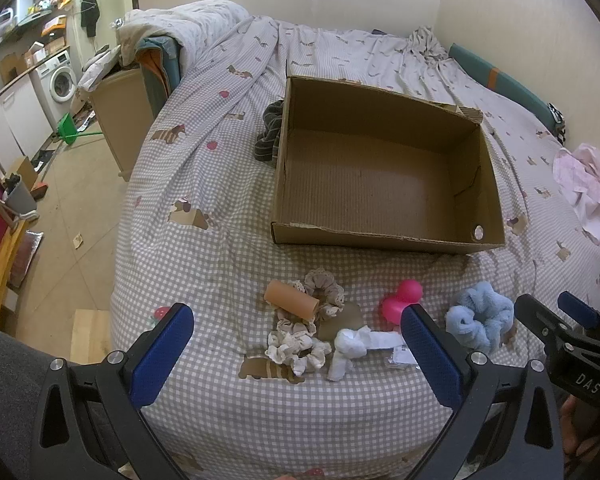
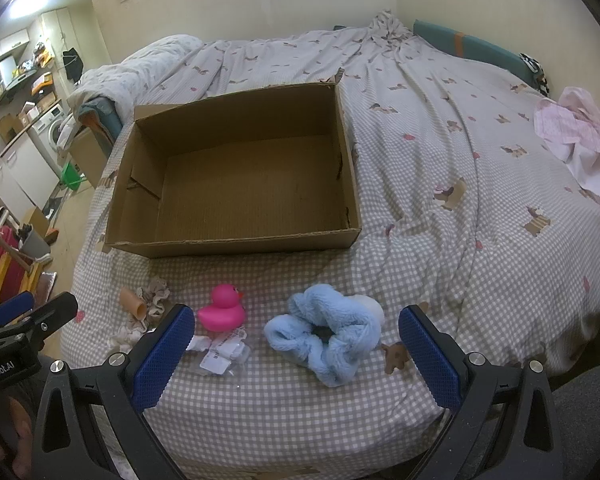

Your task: Organize soft objects

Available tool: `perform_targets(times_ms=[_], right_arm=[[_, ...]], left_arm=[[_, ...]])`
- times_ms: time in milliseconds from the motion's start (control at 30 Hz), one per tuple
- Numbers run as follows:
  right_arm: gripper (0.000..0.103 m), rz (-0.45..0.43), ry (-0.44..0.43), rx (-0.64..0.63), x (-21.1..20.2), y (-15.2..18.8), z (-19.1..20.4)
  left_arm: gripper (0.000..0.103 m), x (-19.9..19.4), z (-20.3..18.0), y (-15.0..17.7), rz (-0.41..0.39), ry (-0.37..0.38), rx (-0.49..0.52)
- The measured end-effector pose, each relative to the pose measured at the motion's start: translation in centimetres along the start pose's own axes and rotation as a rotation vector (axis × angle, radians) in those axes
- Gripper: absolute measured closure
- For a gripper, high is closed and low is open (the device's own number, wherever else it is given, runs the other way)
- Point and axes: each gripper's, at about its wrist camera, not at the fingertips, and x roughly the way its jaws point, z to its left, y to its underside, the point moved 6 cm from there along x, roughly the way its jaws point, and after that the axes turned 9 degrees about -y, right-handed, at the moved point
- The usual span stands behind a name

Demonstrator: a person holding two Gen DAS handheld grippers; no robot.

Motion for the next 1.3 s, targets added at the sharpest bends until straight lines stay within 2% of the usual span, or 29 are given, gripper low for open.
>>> perform_targets(times_ms=[300,500,633,700,833,967,1167,1300], right_arm=[[0.000,0.008,-0.008,0.006,0.2,0.2,0.2],[0.000,0.041,-0.061,0.021,0.2,0.1,0.5],[0.000,0.073,-0.112,0.077,0.0,-0.6,-0.3],[0.000,0.107,-0.125,0.104,0.3,-0.9,-0.8],[0.000,0.228,-0.110,0.127,2.1,-1.5,-2.3],[0.000,0.340,-0.134,0.158,4.3,-1.8,-3.8],[0.000,0.431,-0.147,0.208,7.5,0.2,-4.7],[0.000,0.469,-0.086,0.135,9.4,1.5,-4.3]], left_arm=[[0.000,0.0,0.0,0.0,0.001,-0.002,-0.003],[0.000,0.0,0.1,0.0,0.004,-0.005,-0.020],[0.000,0.0,0.3,-0.1,0.003,-0.004,-0.030],[0.000,-0.1,0.4,-0.2,0.002,-0.004,-0.038],[0.000,0.1,0.8,-0.3,0.008,-0.009,-0.057],[0.000,0.4,1.6,-0.4,0.019,-0.026,-0.079],[0.000,1.3,3.3,-0.3,0.055,-0.050,-0.137],[0.000,2.4,4.3,-0.2,0.103,-0.071,-0.177]])
